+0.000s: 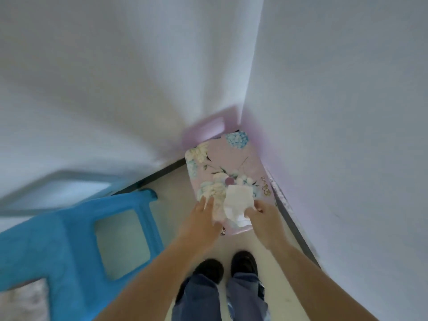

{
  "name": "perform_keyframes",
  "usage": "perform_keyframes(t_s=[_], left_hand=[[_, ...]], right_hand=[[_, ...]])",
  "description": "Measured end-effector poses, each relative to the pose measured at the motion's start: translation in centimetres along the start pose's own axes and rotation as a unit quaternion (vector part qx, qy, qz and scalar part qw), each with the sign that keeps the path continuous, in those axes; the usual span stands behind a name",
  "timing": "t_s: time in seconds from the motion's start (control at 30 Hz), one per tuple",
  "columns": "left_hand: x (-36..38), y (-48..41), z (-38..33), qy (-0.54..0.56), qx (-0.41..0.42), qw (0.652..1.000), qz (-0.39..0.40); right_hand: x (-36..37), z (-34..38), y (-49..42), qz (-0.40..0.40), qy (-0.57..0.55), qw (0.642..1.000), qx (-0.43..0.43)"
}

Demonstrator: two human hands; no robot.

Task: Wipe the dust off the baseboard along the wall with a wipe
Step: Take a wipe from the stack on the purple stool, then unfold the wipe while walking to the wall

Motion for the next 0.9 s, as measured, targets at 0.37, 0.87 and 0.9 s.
perform_keyframes(t_s=[0.37, 0.87, 0.9], left_hand=[[-10.3, 21.0, -10.3, 0.233, 0.173, 0.957, 0.016], [5.5, 51.1, -22.7, 0.032, 0.398, 0.800, 0.449], [7.8, 52.9, -22.8, 0.003, 0.400, 0.784, 0.474]], right_hand=[[-11.2, 10.3, 26.5, -0.095, -0.157, 0.978, -0.103], [-17.7, -7.8, 64.4, -0.414, -0.459, 0.781, -0.090], [-17.3, -10.3, 66.6, -0.447, -0.486, 0.746, -0.087]])
Point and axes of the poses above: each hand's wrist, its own y-axis away from the middle knuckle, its own x-axis out of the palm, z = x × y, the point moved 2 cm from there along -y, towards the middle knuckle, and after that the axes turned 3 degrees about -y, right-handed, at the moved point
